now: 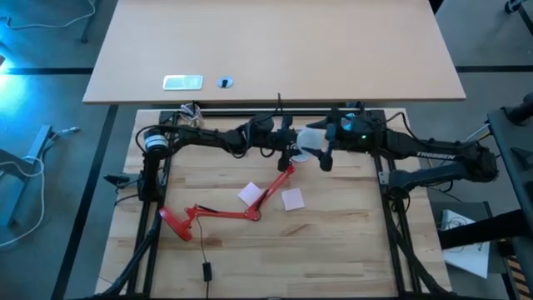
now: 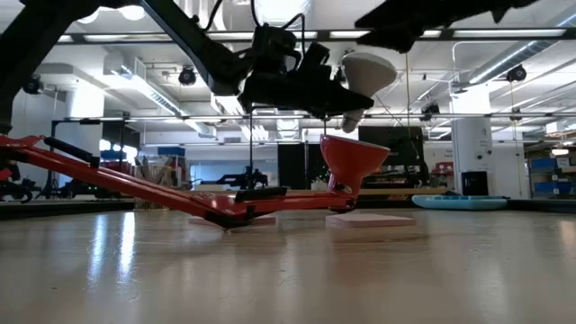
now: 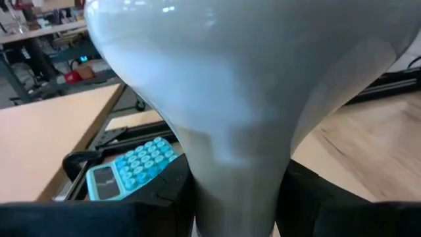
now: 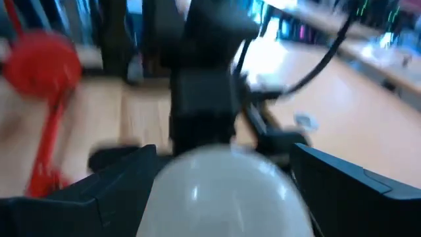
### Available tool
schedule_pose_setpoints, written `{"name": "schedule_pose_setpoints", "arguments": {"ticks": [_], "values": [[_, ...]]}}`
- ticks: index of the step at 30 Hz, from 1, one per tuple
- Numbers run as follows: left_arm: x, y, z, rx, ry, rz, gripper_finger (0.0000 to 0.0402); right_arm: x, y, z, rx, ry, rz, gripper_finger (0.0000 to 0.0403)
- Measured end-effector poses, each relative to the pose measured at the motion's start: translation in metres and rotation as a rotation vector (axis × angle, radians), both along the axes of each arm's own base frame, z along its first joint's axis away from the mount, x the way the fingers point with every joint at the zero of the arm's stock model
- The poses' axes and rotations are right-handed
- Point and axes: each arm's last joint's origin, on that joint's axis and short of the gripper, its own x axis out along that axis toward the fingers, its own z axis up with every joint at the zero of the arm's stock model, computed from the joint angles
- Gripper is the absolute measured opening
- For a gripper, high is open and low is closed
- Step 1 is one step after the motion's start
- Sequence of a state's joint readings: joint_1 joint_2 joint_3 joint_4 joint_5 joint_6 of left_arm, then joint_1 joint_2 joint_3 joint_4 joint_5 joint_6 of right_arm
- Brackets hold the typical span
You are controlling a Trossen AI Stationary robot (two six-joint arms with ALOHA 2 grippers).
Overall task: Screw lightbulb
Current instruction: Insert the lightbulb into the red lamp
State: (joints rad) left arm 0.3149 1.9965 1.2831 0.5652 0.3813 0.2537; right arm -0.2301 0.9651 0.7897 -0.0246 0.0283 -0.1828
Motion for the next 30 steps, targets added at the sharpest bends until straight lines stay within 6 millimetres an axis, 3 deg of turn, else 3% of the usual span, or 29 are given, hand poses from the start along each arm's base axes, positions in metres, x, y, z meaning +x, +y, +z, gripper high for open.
{"name": "schedule_pose_setpoints", "arguments": {"ticks": [2,6,15,22,30], "values": [[-0.001,0.000,-0.005,0.000,-0.001,0.002,0.0141,-0.008,0.000,-0.004,-0.002,-0.102,0.018,0.0343],[-0.005,-0.002,-0.012,0.016,-0.018,0.044,0.0141,-0.014,-0.004,-0.031,0.031,-0.130,-0.010,0.0343],[-0.005,-0.001,-0.018,0.027,-0.017,0.127,0.0141,0.002,-0.015,-0.077,0.029,-0.231,-0.021,0.0343],[-0.005,-0.002,-0.024,0.025,0.030,0.181,0.0172,0.014,-0.019,-0.093,0.042,-0.174,-0.030,0.0343],[-0.004,-0.002,-0.024,0.033,0.053,0.199,0.0179,0.021,-0.021,-0.105,0.037,-0.127,-0.031,0.0343]]}}
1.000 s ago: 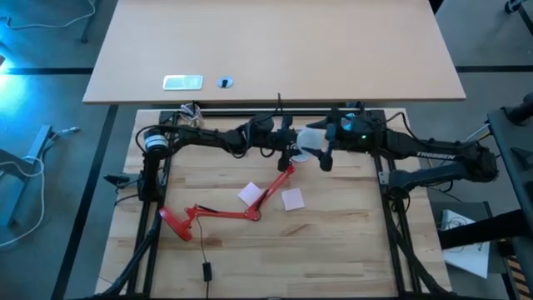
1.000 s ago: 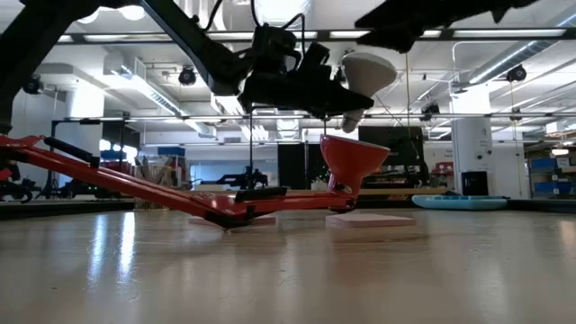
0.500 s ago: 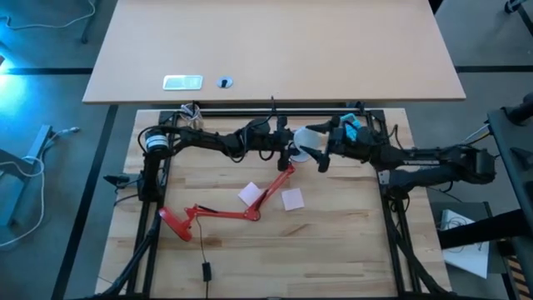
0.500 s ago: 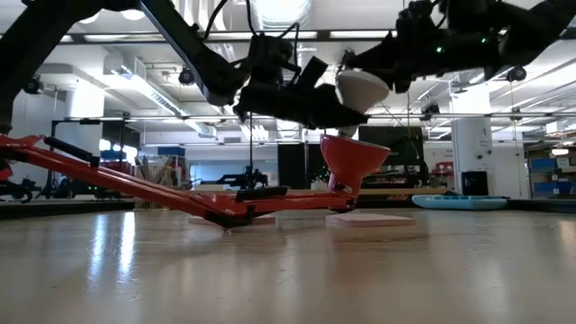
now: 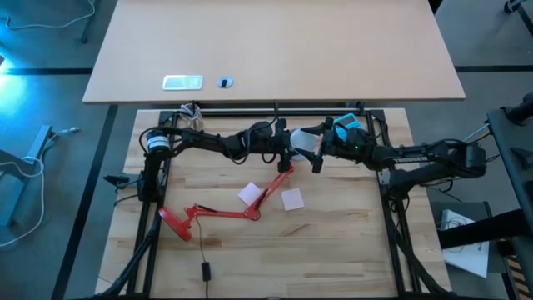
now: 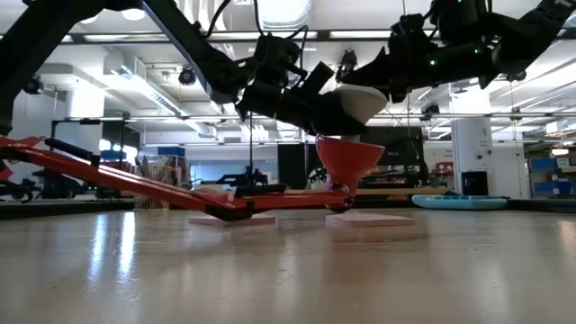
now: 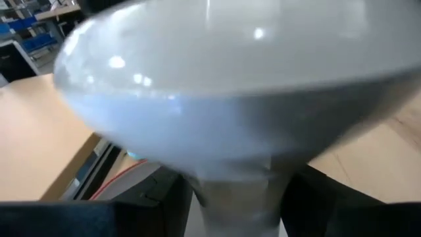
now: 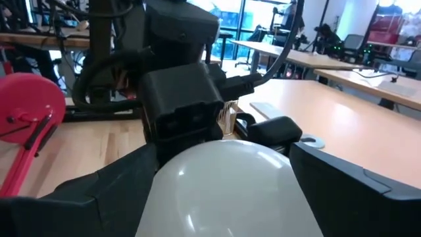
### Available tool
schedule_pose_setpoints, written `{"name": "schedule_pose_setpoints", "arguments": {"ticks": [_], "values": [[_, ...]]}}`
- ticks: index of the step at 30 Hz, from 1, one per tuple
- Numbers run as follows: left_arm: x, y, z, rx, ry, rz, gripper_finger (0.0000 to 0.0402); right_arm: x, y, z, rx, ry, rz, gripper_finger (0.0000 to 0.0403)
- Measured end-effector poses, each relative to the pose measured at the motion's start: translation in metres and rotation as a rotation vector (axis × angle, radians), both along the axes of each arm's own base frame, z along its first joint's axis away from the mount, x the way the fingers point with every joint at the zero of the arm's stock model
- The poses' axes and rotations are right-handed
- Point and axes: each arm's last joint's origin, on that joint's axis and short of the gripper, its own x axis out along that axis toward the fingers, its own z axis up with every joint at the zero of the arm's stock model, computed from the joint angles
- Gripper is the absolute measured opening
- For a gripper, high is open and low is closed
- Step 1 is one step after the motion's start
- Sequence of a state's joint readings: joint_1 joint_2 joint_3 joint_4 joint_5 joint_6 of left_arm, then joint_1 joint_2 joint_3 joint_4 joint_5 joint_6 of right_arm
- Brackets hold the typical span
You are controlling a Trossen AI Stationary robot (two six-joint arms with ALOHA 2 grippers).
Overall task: Screw lightbulb
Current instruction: Insert the lightbulb into the red lamp
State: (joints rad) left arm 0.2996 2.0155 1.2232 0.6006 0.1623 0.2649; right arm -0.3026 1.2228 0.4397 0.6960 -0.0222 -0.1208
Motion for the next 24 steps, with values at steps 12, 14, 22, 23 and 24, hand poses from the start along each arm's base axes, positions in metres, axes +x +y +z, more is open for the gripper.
{"name": "schedule_pose_setpoints", "arguments": {"ticks": [12,14,22,23,24], "values": [[0.011,0.006,0.017,0.061,0.178,0.046,0.0185,-0.002,0.001,-0.002,-0.052,0.035,0.004,0.0343],[0.012,0.007,0.019,0.089,0.190,0.067,0.0194,-0.003,0.001,-0.003,-0.065,0.042,0.005,0.0343],[0.015,0.012,0.026,0.118,0.188,0.110,0.0258,-0.005,-0.004,-0.004,-0.094,0.057,-0.006,0.0344],[0.016,0.013,0.025,0.117,0.188,0.113,0.0264,-0.005,-0.003,-0.005,-0.098,0.062,-0.003,0.0344],[0.017,0.014,0.024,0.115,0.188,0.116,0.0270,-0.005,-0.003,-0.005,-0.101,0.069,0.000,0.0344]]}}
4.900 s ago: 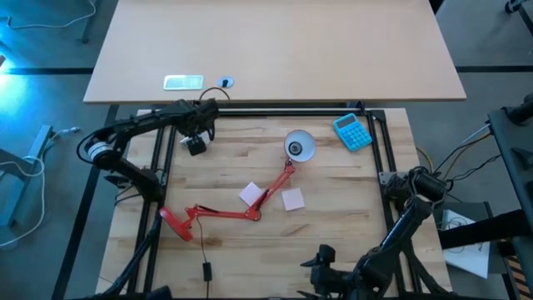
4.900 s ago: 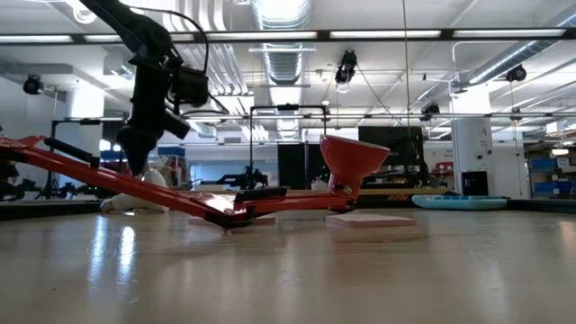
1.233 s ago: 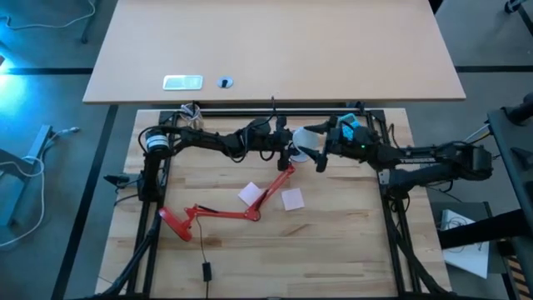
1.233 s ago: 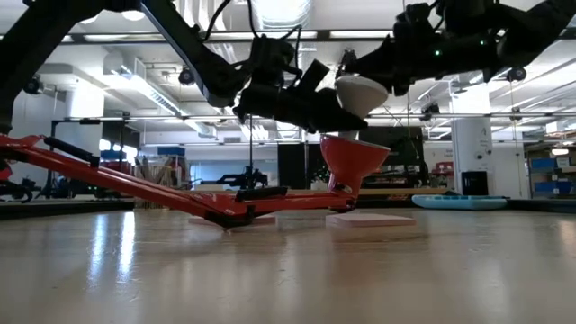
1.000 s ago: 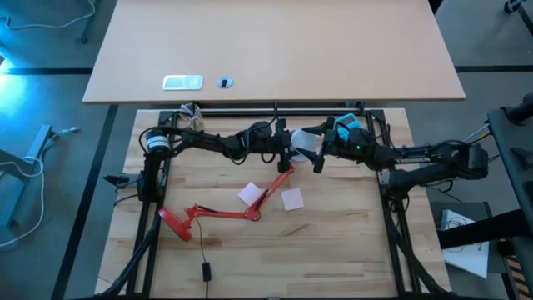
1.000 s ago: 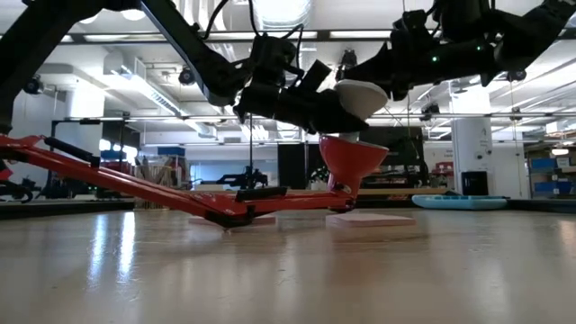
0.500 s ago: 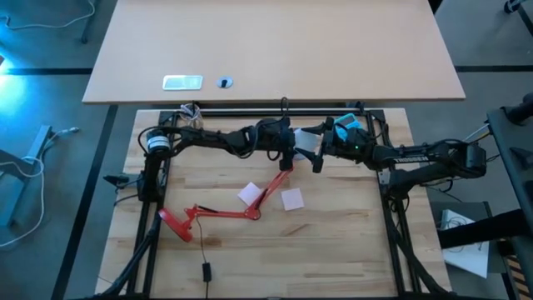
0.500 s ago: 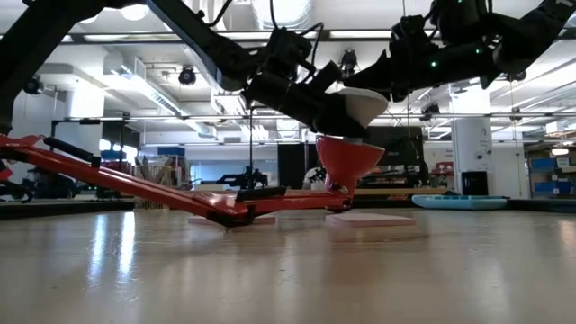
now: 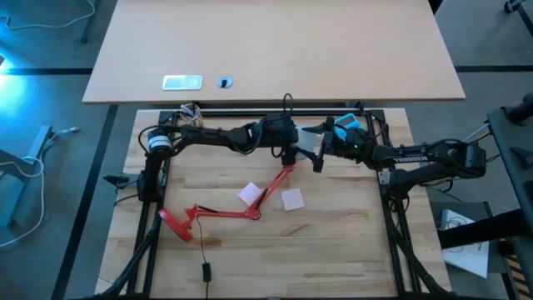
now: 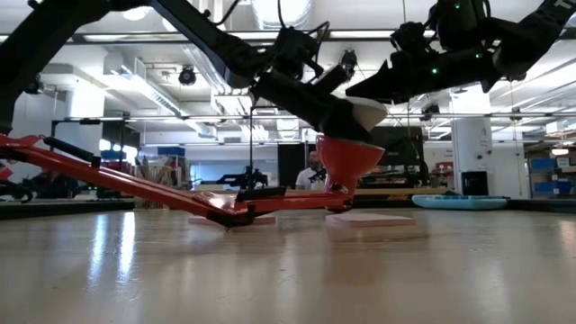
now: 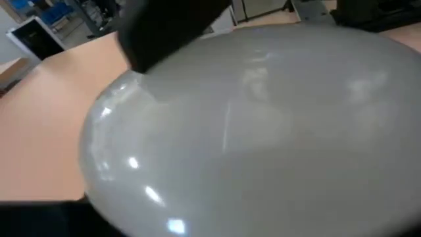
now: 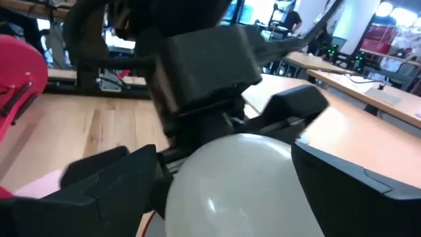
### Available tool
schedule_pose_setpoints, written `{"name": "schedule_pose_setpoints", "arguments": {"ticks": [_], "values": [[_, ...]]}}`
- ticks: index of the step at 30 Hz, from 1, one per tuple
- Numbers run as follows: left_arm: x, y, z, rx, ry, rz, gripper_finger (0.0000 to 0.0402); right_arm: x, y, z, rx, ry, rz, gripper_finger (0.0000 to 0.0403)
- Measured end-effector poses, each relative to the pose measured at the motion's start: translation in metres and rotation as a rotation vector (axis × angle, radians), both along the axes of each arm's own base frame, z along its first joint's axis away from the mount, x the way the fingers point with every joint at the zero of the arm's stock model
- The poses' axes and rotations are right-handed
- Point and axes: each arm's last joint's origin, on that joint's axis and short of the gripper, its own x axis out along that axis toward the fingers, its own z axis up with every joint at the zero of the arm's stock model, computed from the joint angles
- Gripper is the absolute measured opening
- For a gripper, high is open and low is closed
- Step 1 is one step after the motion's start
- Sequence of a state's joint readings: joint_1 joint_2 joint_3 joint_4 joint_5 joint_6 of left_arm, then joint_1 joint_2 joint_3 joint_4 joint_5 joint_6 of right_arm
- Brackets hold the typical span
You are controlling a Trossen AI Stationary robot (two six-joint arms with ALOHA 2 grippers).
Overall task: Screw lightbulb
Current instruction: Insert the lightbulb into the red lamp
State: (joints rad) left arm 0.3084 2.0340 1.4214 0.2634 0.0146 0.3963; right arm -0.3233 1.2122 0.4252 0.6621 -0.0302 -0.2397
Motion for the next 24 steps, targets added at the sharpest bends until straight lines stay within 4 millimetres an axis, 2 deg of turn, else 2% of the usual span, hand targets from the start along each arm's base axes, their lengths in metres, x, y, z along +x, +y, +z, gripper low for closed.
{"name": "schedule_pose_setpoints", "arguments": {"ticks": [4,8,24], "values": [[0.012,0.005,-0.009,0.006,0.013,0.016,0.0288,0.000,0.000,-0.002,0.001,0.015,0.006,0.0344],[0.018,0.009,-0.004,0.054,0.087,0.043,0.0299,-0.001,0.001,-0.005,0.008,0.033,0.014,0.0344],[0.006,0.002,0.012,0.027,0.270,0.049,0.0301,0.014,-0.002,-0.021,0.033,0.037,0.067,0.0344]]}}
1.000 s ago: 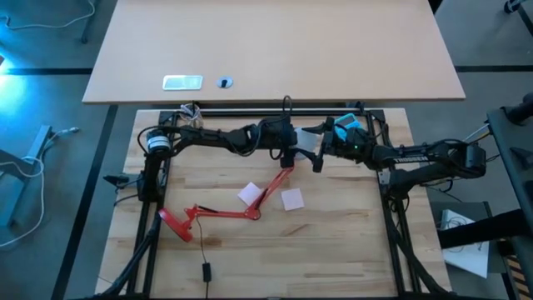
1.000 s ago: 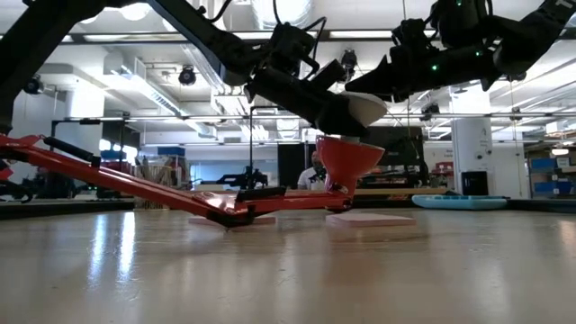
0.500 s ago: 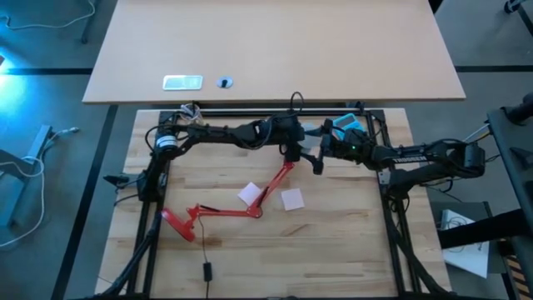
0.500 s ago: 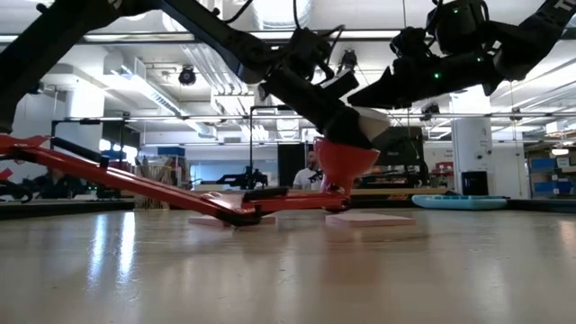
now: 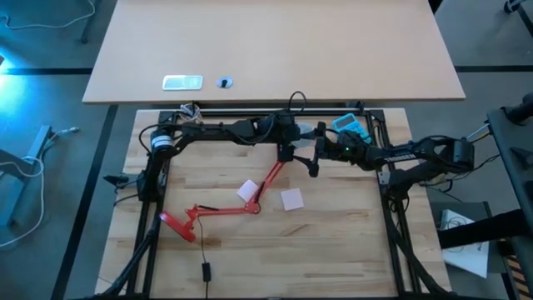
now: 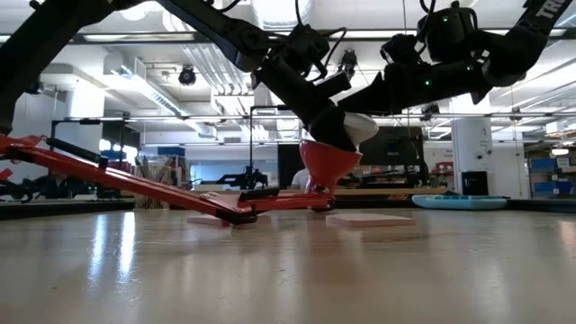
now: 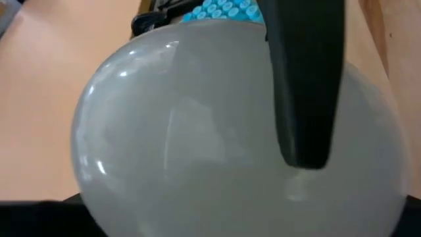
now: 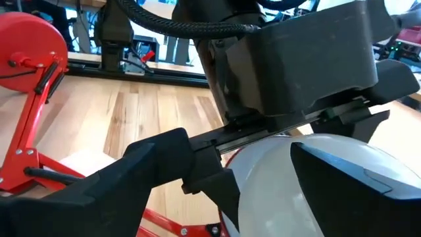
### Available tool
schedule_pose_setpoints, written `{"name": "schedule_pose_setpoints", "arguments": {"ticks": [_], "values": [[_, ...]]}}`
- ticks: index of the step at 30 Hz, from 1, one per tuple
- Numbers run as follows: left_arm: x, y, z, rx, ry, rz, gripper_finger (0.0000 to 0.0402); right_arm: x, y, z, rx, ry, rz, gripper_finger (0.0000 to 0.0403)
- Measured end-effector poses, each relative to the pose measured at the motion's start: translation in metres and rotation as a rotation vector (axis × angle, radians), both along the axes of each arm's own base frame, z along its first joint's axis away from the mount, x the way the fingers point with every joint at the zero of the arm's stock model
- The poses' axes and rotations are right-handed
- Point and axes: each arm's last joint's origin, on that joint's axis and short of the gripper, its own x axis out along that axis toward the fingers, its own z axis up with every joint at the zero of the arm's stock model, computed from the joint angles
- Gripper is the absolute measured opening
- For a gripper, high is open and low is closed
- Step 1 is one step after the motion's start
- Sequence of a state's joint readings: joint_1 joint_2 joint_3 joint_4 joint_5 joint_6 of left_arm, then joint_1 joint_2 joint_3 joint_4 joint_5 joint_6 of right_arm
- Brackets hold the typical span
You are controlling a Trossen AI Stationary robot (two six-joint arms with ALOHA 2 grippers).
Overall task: Screw lightbulb
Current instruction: Insert the lightbulb into the red lamp
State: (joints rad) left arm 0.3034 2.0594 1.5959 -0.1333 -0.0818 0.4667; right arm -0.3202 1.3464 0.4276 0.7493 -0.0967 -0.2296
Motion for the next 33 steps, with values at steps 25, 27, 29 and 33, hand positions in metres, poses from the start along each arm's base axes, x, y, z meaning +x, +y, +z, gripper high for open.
{"name": "schedule_pose_setpoints", "arguments": {"ticks": [25,27,29,33], "values": [[-0.026,-0.008,0.005,-0.023,0.043,0.058,0.0301,0.020,-0.009,0.003,0.007,0.008,0.035,0.0343],[-0.027,-0.008,0.007,-0.024,0.039,0.059,0.0301,0.021,-0.010,0.006,0.004,0.002,0.036,0.0343],[-0.028,-0.008,0.009,-0.025,0.036,0.059,0.0301,0.023,-0.010,0.009,0.000,-0.006,0.038,0.0343],[-0.030,-0.009,0.009,-0.041,0.056,0.067,0.0301,0.026,-0.012,0.010,0.000,-0.003,0.038,0.0343]]}}
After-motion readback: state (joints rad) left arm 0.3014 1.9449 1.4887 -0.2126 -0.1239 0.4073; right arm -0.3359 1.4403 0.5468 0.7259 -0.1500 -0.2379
